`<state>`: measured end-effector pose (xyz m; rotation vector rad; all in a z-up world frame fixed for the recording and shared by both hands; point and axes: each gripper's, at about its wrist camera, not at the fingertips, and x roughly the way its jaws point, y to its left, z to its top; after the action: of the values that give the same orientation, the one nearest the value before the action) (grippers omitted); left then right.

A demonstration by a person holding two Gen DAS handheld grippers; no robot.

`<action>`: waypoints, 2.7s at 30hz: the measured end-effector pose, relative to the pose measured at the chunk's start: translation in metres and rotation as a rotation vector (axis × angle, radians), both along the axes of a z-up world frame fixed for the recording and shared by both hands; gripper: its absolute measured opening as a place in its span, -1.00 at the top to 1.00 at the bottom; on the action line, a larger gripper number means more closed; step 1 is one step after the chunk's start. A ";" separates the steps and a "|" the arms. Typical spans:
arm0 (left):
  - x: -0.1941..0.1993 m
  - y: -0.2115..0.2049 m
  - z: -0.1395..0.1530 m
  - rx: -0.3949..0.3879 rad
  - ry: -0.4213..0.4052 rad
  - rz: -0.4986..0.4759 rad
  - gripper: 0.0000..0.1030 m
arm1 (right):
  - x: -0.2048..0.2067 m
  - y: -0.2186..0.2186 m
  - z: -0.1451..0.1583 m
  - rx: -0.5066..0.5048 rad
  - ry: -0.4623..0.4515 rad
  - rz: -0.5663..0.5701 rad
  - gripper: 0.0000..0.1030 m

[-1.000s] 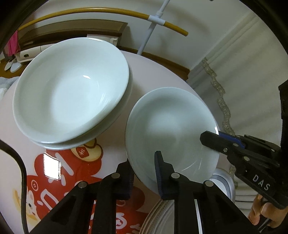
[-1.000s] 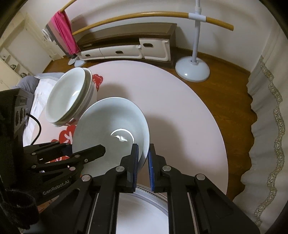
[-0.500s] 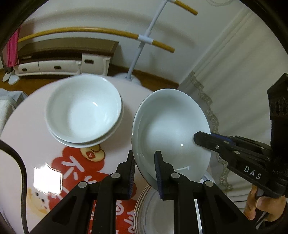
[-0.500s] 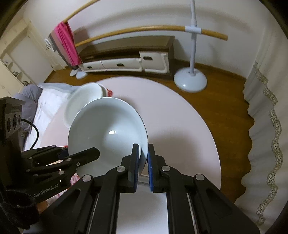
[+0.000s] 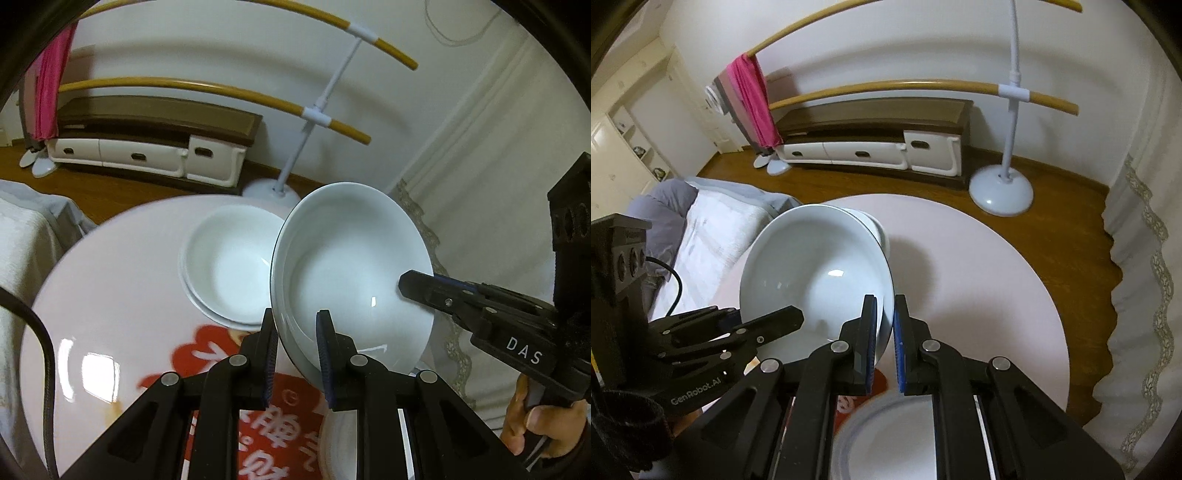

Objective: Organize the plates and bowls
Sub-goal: 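Lift the white bowl and carry it over the stacked bowls, then lower the held bowl into the stacked bowls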

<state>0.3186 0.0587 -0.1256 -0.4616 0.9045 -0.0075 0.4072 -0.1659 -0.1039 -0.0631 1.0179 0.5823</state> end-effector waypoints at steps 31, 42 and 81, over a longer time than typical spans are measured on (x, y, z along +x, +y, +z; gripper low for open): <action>0.044 0.028 -0.026 -0.002 0.080 0.023 0.69 | 0.034 0.057 -0.043 -0.089 0.042 -0.028 0.84; 0.048 0.032 -0.029 -0.007 0.085 0.027 0.68 | 0.038 0.065 -0.047 -0.141 0.040 -0.068 0.80; 0.046 0.032 -0.019 0.009 0.080 0.020 0.60 | 0.052 0.069 -0.065 -0.161 0.075 -0.105 0.68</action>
<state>0.3650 0.0909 -0.1448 -0.4654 0.9785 0.0332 0.4593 -0.0974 -0.1688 -0.1297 1.1325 0.4085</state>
